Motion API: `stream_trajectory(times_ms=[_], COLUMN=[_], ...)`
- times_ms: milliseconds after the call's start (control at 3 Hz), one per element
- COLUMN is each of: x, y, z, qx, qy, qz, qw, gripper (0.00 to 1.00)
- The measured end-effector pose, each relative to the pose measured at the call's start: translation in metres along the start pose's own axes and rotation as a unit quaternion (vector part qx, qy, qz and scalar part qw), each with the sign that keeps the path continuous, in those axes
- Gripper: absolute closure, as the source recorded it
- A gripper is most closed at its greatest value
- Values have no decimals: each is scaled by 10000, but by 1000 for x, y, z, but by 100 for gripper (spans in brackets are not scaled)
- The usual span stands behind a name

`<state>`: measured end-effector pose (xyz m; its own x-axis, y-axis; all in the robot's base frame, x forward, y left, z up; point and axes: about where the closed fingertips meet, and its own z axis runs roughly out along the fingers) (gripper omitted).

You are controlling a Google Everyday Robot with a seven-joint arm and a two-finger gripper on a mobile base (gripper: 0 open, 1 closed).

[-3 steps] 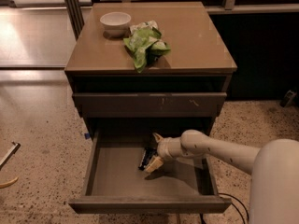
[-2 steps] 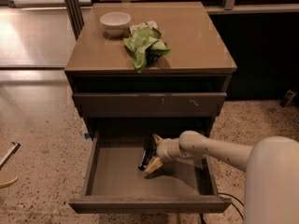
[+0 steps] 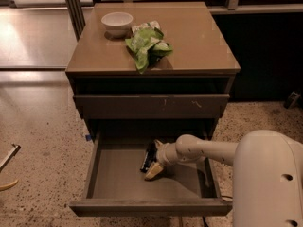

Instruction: Pick rxbar blueberry from middle drawer and place on counter

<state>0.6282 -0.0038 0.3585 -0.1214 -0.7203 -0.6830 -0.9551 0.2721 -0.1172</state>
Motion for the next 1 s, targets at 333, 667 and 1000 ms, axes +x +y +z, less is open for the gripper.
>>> stream_trajectory(times_ms=[333, 667, 1000], x=[5, 6, 5], y=[2, 2, 3], z=[6, 7, 5], qx=[-63, -159, -243], qy=[105, 131, 123], qz=[41, 36, 34], qw=[9999, 9998, 9996], gripper=[0, 18, 42])
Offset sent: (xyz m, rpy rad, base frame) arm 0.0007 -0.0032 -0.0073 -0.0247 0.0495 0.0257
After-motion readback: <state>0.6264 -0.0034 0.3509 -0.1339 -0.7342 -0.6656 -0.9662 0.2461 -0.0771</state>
